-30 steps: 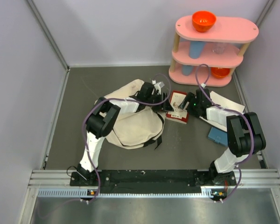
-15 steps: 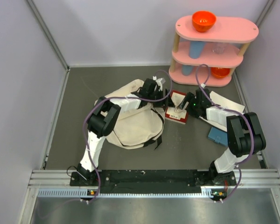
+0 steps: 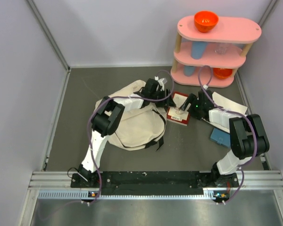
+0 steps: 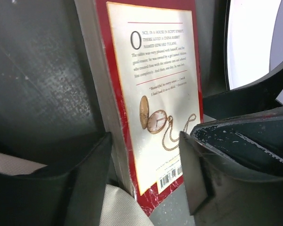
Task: Pack the student bag
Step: Pick up the book from the center of the board.
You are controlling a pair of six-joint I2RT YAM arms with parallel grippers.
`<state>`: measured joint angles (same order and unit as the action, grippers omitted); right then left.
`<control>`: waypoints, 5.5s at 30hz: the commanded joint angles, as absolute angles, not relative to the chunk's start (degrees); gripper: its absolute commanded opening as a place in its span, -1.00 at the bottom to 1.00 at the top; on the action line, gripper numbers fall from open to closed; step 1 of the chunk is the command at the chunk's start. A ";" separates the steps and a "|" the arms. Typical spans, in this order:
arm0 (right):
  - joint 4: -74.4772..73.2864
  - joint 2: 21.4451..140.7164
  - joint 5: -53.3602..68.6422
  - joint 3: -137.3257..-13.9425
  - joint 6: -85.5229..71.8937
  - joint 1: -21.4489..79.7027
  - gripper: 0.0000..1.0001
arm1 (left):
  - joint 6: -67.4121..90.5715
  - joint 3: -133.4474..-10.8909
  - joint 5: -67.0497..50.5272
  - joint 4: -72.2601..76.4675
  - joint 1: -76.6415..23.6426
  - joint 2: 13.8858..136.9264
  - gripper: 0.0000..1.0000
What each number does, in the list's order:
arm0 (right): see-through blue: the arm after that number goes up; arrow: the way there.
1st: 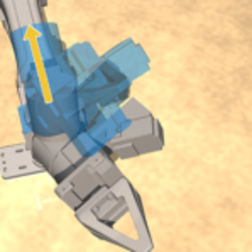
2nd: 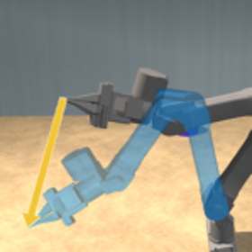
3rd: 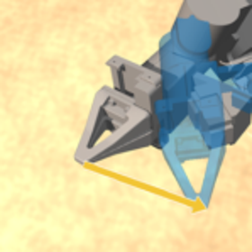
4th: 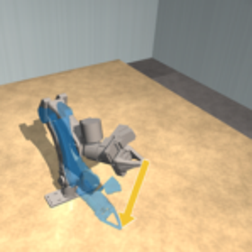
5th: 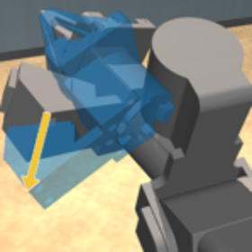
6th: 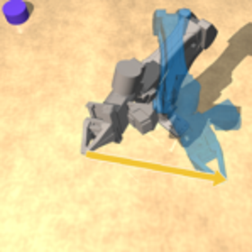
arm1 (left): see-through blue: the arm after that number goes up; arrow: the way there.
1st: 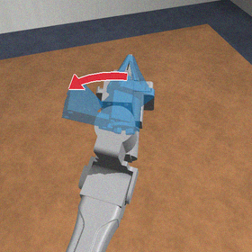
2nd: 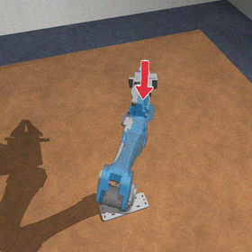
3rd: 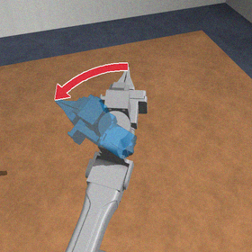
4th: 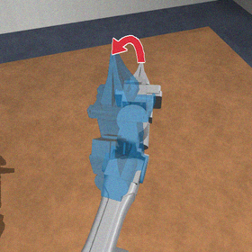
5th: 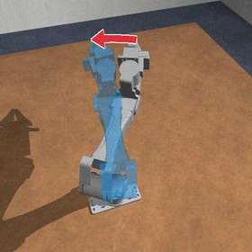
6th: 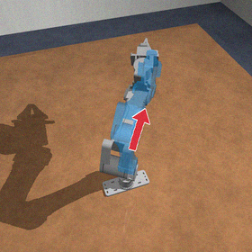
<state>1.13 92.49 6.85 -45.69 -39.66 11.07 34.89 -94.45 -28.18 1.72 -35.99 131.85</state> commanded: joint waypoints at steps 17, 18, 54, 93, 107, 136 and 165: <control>6.24 82.53 18.02 -40.43 -44.30 12.22 0.41 | 45.61 -85.25 -43.85 20.47 -37.71 128.41 -0.11; 6.07 82.44 17.58 -40.17 -44.21 12.22 0.41 | 45.88 -85.34 -44.12 20.65 -37.79 128.32 -0.12; -14.68 48.08 16.33 -44.03 -42.62 12.04 0.79 | 52.91 -67.16 -45.53 34.80 -34.81 95.99 -1.00; 29.33 53.96 56.24 -34.98 -57.30 12.65 -1.00 | 40.60 -56.07 -42.01 24.87 -31.38 80.42 0.97; 21.12 63.45 68.82 -44.12 -45.29 18.54 -1.00 | 49.57 -57.31 -54.75 41.04 -30.76 84.90 0.97; 20.00 57.49 30.33 -29.20 -56.19 19.86 0.74 | 50.71 -36.66 -25.95 34.28 -16.88 58.38 -1.00; 62.22 78.22 24.87 -28.12 -72.15 37.70 0.71 | 67.94 -25.14 -22.85 52.73 -16.96 58.79 -1.00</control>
<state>55.27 76.69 24.53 -24.84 -71.26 36.16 66.54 -23.97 -22.28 46.41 -16.82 58.00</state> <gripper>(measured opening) 0.865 0.208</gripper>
